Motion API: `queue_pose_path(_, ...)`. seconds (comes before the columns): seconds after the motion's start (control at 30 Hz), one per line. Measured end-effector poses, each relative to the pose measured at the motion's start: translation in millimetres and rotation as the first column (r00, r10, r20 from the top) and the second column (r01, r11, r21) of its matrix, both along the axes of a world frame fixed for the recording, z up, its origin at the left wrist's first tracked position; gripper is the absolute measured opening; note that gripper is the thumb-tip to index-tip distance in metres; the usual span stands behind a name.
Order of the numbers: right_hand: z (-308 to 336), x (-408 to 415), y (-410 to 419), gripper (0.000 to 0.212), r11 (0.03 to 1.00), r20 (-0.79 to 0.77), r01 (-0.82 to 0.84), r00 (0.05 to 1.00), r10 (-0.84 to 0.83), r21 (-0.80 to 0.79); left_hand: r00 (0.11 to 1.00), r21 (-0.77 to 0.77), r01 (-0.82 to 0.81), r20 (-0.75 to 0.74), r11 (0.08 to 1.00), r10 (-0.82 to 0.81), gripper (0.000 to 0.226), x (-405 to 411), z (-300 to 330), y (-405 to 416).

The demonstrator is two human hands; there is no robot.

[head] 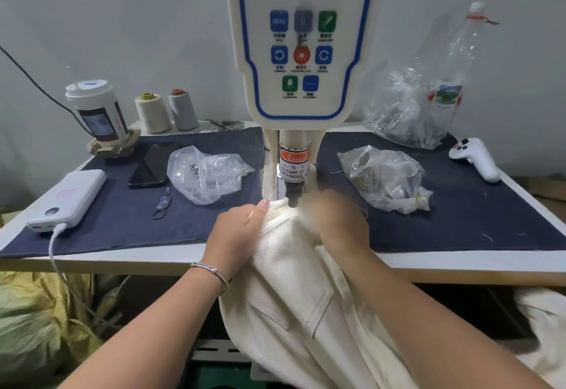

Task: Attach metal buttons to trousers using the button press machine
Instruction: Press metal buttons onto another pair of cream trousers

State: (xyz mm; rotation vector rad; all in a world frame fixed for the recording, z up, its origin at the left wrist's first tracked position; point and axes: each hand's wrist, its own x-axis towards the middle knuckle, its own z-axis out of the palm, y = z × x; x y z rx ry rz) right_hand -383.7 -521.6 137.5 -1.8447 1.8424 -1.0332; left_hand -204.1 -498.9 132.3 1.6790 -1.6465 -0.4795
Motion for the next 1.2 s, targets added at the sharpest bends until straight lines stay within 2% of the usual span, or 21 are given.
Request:
queue_pose_path(0.23, -8.9, -1.6, -0.3, 0.041, 1.0, 0.072, -0.003, 0.997, 0.005, -0.029, 0.996, -0.001, -0.069, 0.061, 0.998, 0.069, 0.055, -1.0, -2.4, 1.5)
queue_pose_path(0.8, -7.1, -2.1, 1.2, 0.041, 1.0, 0.146, -0.028, 0.989, 0.029, -0.01, 0.994, 0.042, -0.046, 0.098, 0.998, 0.042, 0.052, -2.0, 0.9, -2.4)
queue_pose_path(0.97, -6.8, -1.0, 0.9, 0.04, 1.0, 0.151, -0.027, 0.988, 0.027, -0.005, 0.985, 0.079, -0.015, 0.174, 0.997, 0.001, 0.05, -1.2, 4.0, -2.6)
queue_pose_path(1.2, -5.9, -1.4, 2.3, 0.04, 1.0, 0.157, -0.028, 0.987, 0.029, -0.009, 0.991, 0.067, -0.028, 0.13, 0.997, 0.019, 0.051, -1.7, 5.7, 1.3)
